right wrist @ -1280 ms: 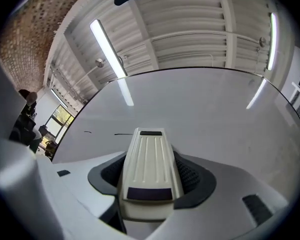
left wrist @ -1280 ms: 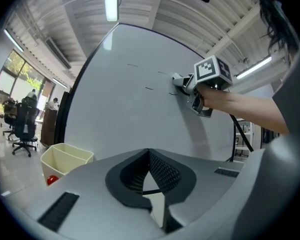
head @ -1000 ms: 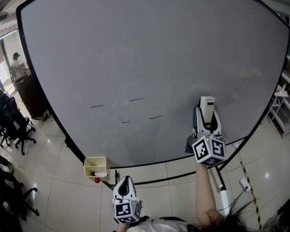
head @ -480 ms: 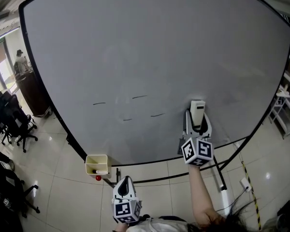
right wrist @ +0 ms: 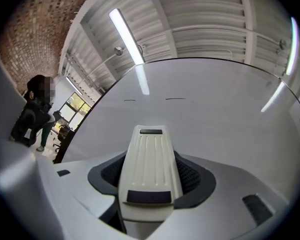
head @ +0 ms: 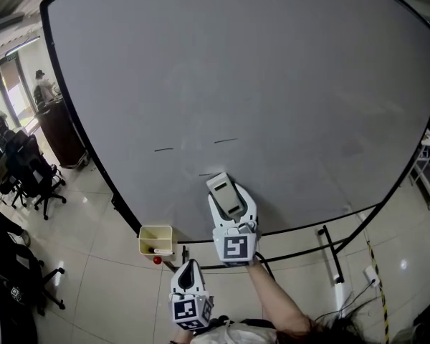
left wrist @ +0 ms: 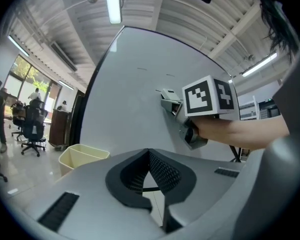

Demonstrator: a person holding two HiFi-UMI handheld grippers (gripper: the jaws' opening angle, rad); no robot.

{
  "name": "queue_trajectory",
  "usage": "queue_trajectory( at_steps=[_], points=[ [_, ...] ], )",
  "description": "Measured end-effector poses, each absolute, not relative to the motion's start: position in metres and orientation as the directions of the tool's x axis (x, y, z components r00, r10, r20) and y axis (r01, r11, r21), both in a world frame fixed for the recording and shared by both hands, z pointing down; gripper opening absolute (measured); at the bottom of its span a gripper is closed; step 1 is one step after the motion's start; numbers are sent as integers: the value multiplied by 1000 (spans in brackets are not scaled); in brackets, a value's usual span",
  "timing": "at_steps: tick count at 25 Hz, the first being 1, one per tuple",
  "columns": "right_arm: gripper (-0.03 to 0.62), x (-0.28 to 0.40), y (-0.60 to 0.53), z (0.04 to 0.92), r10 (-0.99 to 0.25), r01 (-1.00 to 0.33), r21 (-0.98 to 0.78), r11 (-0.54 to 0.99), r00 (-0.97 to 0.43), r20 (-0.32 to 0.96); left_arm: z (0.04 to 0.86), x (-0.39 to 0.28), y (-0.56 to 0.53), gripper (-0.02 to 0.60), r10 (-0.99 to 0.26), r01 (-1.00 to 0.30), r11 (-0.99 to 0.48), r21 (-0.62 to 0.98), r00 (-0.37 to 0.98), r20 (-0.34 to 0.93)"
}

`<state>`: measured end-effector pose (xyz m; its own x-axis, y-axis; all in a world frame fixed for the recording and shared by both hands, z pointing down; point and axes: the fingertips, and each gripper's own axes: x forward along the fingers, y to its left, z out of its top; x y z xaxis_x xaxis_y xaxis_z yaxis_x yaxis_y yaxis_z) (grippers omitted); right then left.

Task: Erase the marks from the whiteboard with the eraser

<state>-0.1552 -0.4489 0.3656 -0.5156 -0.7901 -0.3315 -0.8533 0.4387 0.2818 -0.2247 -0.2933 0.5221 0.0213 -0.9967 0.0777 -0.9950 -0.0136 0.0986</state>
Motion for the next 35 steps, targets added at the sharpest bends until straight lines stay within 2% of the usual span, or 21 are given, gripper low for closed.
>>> queue_trajectory(
  at_steps=[4, 7, 9, 15, 22, 29, 35],
  points=[
    [278, -109, -425, 344, -762, -866, 195, 461, -499, -414, 525, -231, -290, -9, -996, -995, -15, 101, 24, 88],
    [279, -43, -412, 371, -839, -895, 84, 437, -440, -322, 526, -233, -290, -9, -995, -994, -31, 105, 41, 90],
    [279, -1, -398, 406, -900, -931, 12, 364, -355, -252, 530, -232, -293, -9, -993, -993, -41, 111, 53, 102],
    [278, 56, -343, 478, -970, -973, 5, 232, -231, -74, 542, -193, -285, -9, -983, -984, -136, 115, 148, 107],
    [279, 63, -289, 494, -948, -948, -47, 316, -314, -55, 532, -131, -241, -9, -975, -975, -201, 93, 208, 78],
    [278, 94, -183, 539, -903, -904, -65, 423, -426, 49, 533, -70, -154, -9, -990, -987, -125, 97, 130, 48],
    [278, 122, -117, 548, -878, -880, -95, 465, -473, 80, 546, -24, -82, -9, -987, -990, -112, 90, 122, 109]
  ],
)
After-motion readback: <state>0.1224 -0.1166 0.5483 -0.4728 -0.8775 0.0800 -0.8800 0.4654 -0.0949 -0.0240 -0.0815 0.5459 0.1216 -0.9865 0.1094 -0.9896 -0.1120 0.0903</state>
